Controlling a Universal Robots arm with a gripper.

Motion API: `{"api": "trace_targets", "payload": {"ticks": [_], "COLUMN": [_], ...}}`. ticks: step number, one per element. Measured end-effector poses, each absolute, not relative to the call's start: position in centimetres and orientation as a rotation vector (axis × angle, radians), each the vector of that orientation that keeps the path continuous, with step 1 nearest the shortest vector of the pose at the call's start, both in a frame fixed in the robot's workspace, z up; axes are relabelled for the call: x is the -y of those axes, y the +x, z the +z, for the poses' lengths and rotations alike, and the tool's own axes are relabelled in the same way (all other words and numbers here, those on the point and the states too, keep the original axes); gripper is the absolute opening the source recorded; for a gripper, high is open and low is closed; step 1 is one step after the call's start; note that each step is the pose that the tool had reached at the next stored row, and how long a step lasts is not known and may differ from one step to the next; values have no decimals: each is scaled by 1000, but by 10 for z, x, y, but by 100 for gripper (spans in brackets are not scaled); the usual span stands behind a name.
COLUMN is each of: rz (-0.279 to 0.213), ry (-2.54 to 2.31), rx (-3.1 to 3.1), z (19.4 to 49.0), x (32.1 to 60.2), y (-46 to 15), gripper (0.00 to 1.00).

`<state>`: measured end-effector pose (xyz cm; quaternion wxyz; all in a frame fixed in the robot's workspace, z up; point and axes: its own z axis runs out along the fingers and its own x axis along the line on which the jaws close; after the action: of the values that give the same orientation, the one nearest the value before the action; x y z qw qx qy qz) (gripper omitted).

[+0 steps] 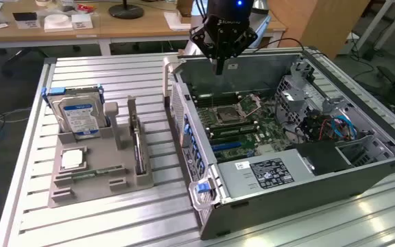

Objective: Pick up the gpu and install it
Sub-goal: 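Reach for the gpu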

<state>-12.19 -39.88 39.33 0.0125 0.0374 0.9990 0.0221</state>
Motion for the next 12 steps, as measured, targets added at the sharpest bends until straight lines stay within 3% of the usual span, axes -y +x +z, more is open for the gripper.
{"api": "trace_targets", "payload": {"ticks": [12], "rz": [69], "ry": [117], "rx": [-3114], "z": [393], "x": [399], "y": [-150], "gripper": [11]}}
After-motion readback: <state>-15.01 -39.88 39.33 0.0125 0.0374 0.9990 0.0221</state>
